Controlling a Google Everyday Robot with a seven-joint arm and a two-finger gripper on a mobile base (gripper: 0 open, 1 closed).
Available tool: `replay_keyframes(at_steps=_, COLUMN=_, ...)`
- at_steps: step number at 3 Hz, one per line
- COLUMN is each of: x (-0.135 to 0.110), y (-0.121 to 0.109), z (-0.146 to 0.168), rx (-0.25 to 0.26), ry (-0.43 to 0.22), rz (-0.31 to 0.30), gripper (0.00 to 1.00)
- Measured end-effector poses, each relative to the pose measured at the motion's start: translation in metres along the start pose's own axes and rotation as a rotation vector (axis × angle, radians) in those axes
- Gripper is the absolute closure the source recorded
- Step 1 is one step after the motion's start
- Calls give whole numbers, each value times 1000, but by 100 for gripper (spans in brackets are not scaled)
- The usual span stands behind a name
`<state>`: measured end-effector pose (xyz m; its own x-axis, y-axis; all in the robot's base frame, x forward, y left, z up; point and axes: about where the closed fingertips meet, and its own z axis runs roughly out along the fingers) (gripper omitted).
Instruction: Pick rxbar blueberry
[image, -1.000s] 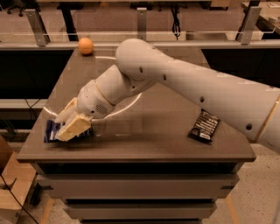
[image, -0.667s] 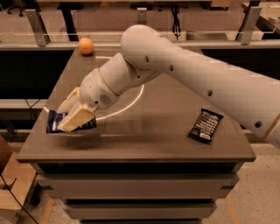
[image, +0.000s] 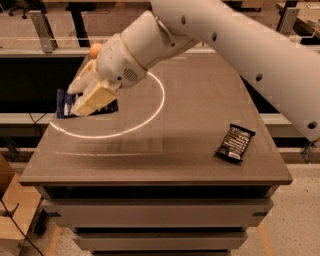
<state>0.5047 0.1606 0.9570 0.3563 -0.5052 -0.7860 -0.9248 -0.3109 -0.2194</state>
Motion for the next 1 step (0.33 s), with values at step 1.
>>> replay_keyframes(at_steps=1, x=-8, y=-4, z=-6, rx=11, ry=-9, rz=-12, gripper=100)
